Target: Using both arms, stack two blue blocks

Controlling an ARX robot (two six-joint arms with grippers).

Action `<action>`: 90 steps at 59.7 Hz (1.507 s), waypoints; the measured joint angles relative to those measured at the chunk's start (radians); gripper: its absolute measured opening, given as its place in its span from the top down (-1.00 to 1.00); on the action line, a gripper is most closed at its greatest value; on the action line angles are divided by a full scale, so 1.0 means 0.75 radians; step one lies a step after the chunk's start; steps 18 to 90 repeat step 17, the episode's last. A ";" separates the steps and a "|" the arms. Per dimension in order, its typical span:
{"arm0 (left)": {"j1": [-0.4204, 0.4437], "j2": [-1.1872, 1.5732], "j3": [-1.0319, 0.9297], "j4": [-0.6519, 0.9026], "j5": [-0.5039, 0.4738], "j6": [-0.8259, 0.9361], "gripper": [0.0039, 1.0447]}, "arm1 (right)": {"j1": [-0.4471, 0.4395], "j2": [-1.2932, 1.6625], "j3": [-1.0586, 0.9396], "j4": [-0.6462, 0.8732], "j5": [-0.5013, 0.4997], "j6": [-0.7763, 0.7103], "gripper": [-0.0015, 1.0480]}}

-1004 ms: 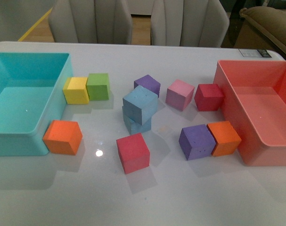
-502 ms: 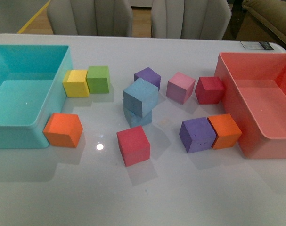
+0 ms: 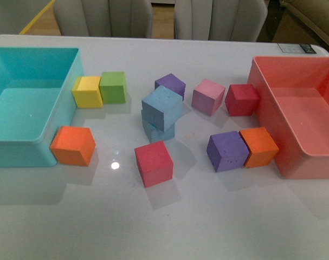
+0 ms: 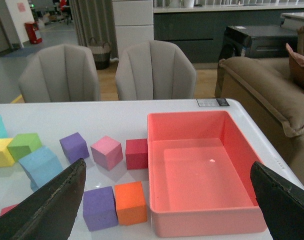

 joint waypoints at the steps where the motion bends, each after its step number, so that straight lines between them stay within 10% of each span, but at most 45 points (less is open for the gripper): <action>1: 0.000 0.000 0.000 0.000 0.001 0.000 -0.84 | 0.000 0.000 0.000 0.000 0.000 0.000 -0.83; 90: 0.000 0.000 0.000 0.000 0.000 0.001 -0.84 | 0.000 -0.001 0.000 0.000 0.000 0.001 -0.83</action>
